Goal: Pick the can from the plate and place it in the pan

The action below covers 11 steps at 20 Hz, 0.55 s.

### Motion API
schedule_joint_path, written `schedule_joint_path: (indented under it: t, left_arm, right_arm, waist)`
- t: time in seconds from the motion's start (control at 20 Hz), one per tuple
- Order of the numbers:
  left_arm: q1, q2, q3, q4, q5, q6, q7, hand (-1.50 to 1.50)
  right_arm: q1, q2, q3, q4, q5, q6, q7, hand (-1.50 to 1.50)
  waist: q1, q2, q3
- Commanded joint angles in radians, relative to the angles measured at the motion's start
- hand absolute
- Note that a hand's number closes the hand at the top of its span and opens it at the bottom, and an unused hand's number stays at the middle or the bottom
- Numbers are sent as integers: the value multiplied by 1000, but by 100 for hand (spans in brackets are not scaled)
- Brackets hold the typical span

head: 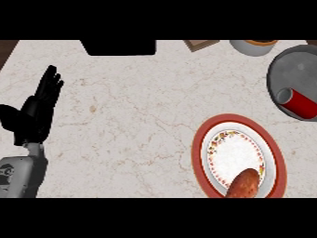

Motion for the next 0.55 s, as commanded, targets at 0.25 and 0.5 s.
schedule_joint_path:
  t: [0.25,0.5]
  left_arm:
    - [34,8,11,-7,0,-2,-6,0]
    - [41,24,17,-45,26,-31,20,0]
  right_arm:
    - [158,-78,-6,-54,-70,345,-199,-150]
    - [198,-73,26,-120,-81,287,-187,-150]
  waist:
    - [-25,-9,0]
    - [4,-6,0]
